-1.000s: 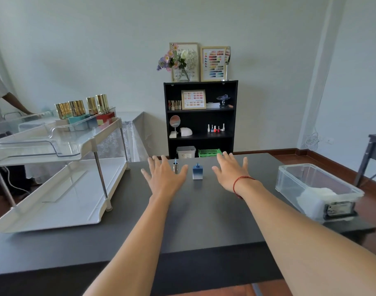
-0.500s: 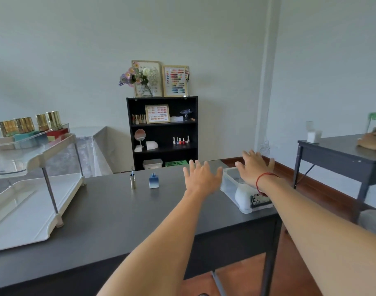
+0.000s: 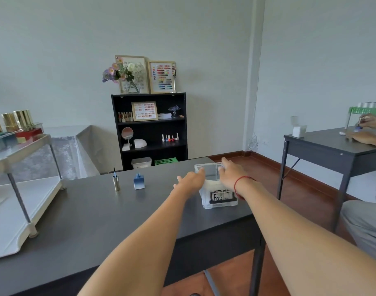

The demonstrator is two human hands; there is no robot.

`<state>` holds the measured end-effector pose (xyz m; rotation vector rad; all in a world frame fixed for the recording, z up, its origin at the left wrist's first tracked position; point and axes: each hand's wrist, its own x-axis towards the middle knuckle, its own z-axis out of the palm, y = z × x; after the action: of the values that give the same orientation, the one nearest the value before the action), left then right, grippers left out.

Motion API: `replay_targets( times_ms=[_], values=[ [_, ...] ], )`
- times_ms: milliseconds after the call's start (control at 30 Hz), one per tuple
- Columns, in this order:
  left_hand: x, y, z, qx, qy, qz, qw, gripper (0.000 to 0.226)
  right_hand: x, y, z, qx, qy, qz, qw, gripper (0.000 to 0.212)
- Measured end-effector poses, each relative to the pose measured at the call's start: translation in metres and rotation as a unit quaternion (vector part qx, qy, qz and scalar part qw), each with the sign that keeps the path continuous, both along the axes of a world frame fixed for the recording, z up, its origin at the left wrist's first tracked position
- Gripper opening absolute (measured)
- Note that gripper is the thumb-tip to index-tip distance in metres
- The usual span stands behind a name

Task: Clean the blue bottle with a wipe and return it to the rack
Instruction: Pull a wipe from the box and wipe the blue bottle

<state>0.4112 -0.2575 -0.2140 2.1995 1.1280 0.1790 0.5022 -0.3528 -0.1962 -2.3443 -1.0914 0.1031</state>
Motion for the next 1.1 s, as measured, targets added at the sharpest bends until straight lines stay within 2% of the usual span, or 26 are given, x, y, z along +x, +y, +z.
replay_targets(
  times_ms=[100,300,467,600,700,833,1000,1100],
  values=[
    [-0.004,0.016,-0.002,-0.01,-0.029,0.005,1.0,0.055,-0.002,0.008,0.0,0.023,0.005,0.023,0.999,0.044],
    [0.002,0.026,-0.007,0.092,-0.106,-0.012,0.99,0.043,0.005,0.018,0.005,0.029,0.009,0.04,0.999,0.027],
    [0.002,0.023,-0.014,0.157,-0.161,-0.017,0.974,0.049,0.012,0.027,-0.001,-0.016,-0.013,0.042,0.999,0.023],
    [0.003,0.027,-0.016,0.168,-0.173,-0.019,0.97,0.048,0.01,0.03,-0.003,-0.063,-0.016,0.012,0.998,0.042],
    [0.003,0.028,-0.018,0.175,-0.169,-0.021,0.97,0.049,0.008,0.032,-0.001,-0.107,-0.036,0.006,0.994,0.033],
    [0.0,0.026,-0.016,0.177,-0.171,-0.023,0.969,0.05,0.008,0.038,0.001,-0.161,-0.043,-0.029,0.986,0.061],
    [-0.004,0.022,-0.014,0.175,-0.176,-0.029,0.968,0.05,0.003,0.045,0.001,-0.136,-0.042,-0.081,0.986,0.05],
    [-0.005,0.021,-0.014,0.177,-0.184,-0.036,0.966,0.048,0.004,0.048,-0.004,-0.11,-0.014,-0.11,0.988,0.053]
  ],
)
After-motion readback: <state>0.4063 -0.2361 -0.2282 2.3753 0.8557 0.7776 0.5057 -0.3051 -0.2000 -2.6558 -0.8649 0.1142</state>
